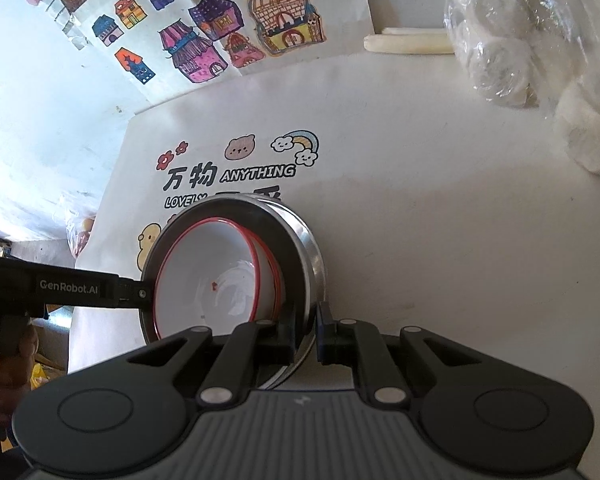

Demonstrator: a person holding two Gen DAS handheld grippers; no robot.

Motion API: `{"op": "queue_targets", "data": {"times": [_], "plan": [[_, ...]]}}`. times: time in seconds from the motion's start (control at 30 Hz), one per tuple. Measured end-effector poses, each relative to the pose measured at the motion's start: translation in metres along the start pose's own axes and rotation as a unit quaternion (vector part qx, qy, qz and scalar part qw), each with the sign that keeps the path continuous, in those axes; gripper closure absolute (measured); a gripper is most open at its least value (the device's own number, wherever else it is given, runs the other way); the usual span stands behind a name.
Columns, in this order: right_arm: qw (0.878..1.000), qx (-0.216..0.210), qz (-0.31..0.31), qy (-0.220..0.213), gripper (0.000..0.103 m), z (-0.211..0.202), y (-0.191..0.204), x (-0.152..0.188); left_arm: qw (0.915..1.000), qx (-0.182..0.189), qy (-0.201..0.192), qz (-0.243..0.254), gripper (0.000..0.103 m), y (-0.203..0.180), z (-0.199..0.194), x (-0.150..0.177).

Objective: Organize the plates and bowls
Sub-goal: 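Lower the bowl stack onto the steel plate stack with both grippers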

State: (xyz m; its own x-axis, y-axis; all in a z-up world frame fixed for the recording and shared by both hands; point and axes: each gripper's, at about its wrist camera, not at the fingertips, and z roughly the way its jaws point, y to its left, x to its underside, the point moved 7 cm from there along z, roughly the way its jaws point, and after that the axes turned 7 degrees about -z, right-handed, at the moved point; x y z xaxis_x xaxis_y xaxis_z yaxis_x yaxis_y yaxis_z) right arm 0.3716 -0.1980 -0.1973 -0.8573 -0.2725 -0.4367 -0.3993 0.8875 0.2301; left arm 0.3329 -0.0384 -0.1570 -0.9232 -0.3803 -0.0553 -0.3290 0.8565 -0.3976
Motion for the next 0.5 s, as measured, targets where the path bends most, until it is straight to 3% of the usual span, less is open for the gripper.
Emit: {"op": "queue_targets", "data": {"times": [0.5], "plan": [[0.999, 0.002, 0.033, 0.002, 0.092, 0.015, 0.002, 0.003, 0.9995, -0.012, 0.019, 0.025, 0.096, 0.009, 0.012, -0.013]]}}
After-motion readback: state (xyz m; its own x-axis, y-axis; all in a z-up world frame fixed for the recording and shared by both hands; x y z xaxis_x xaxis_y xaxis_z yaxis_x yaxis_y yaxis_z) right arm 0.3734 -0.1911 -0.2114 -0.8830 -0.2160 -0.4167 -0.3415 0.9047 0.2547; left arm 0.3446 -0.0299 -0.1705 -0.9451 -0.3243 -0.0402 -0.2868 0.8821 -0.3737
